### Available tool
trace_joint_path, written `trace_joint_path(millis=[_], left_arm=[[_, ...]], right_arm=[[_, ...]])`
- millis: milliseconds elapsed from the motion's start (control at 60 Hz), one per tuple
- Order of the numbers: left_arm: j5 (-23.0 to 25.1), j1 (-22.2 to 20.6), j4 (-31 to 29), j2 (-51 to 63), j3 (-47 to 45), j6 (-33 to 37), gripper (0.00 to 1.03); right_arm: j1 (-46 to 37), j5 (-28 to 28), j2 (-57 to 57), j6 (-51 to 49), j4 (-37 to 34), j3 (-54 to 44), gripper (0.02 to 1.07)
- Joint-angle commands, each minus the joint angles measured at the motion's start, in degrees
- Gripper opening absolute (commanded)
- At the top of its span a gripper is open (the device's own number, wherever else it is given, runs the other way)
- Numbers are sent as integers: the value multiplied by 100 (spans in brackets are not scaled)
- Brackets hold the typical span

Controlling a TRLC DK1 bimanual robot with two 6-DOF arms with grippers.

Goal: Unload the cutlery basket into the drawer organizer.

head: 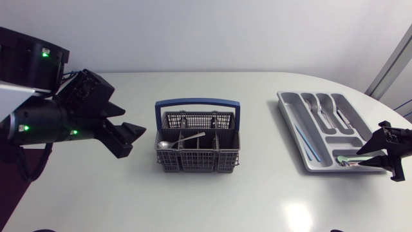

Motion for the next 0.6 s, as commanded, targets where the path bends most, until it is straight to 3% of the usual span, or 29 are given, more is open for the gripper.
trace_joint_path(millis=[0,150,333,583], left_arm=[[-36,98,34,-131,-181,163,87],[-36,168,175,-228,-454,198,87],[-36,151,412,-351,-831,198,87],[-27,159,711,-351,-1157,321,87]], right_arm=[[149,-139,-585,46,-172,-269,58],[913,-420,-2079,406,-357,-1139,58],[3067,-464,-3714,2014,-286,-1904,58],[5862,151,-3872,4326,610,-1702,57]])
